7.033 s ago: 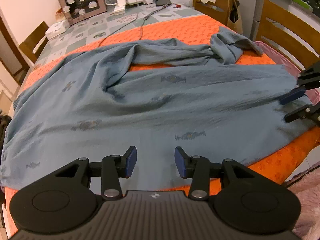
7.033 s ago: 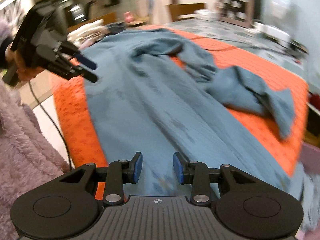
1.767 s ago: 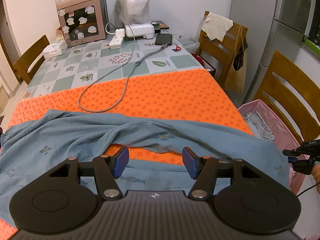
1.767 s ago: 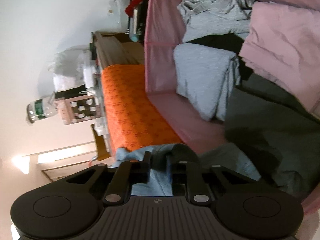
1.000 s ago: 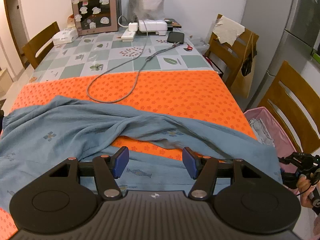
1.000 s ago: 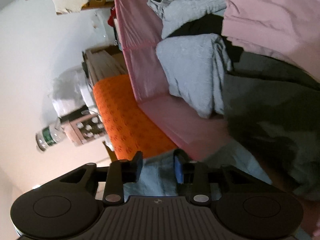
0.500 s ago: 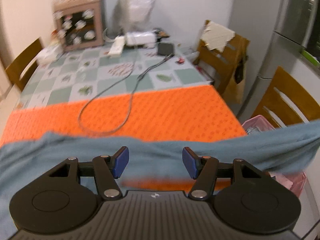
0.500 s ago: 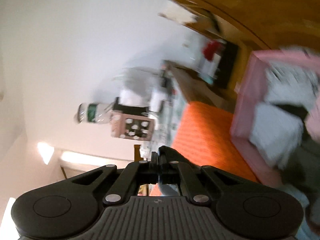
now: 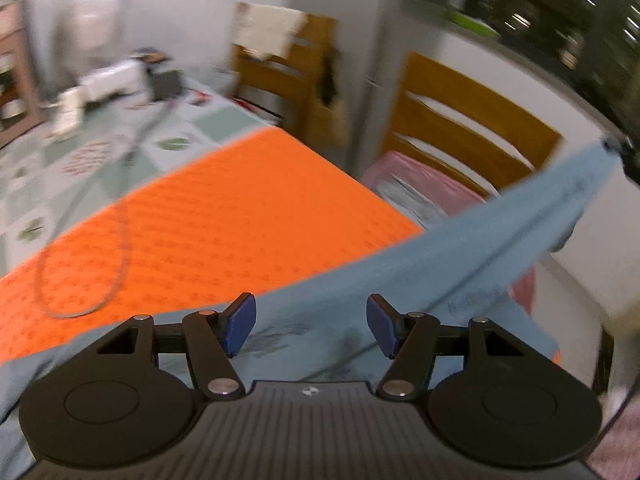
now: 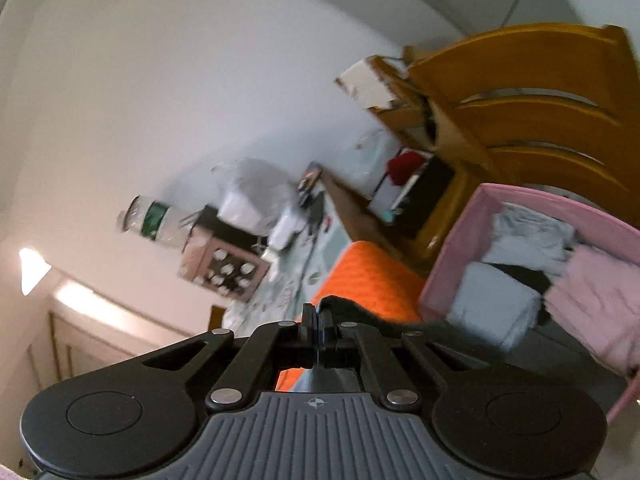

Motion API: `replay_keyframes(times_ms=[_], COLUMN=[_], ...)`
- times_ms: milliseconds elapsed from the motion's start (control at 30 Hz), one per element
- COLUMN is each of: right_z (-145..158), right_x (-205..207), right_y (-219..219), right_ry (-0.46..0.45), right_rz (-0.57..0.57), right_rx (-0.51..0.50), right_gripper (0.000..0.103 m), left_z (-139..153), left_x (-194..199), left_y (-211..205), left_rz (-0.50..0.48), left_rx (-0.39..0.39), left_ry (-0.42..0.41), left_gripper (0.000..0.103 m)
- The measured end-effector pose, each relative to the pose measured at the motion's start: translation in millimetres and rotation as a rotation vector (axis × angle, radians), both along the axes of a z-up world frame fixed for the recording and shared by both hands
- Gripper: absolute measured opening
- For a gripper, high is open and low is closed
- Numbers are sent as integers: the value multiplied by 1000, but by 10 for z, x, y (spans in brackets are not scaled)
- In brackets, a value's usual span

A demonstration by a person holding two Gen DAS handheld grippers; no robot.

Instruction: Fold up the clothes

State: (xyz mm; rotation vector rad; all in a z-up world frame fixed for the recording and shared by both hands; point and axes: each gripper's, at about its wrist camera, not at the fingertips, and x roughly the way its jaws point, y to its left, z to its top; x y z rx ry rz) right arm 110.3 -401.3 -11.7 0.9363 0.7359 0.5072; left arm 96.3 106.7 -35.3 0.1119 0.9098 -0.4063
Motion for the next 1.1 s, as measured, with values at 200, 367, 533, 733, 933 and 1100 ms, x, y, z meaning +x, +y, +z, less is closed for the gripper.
replay_keyframes(times_ms=[200, 367, 533, 733, 933, 1100], right_z=[39, 94, 130, 226, 290, 449], right_x=[-213, -323, -370, -357, -82, 412], right_y=[54, 96, 114, 91, 215, 522], right_ry=[17, 21, 23, 13, 34, -42], right_rz=[-54, -82, -109, -133, -111, -57], right_rx=[-44, -54, -47, -43, -109, -76], right_gripper=[3, 3, 3, 3, 3, 3], left_z=[-274, -349, -382, -357, -6, 460], left_x=[-46, -45, -60, -3, -89, -29], left_y=[-189, -280, -338, -283, -16, 283], left_rz=[-186, -298, -372, -341, -235, -106], left_rx=[67, 103, 109, 55, 41, 76], left_ry=[-22, -74, -128, -204, -347, -470], left_gripper=[68, 68, 68, 6, 2, 2])
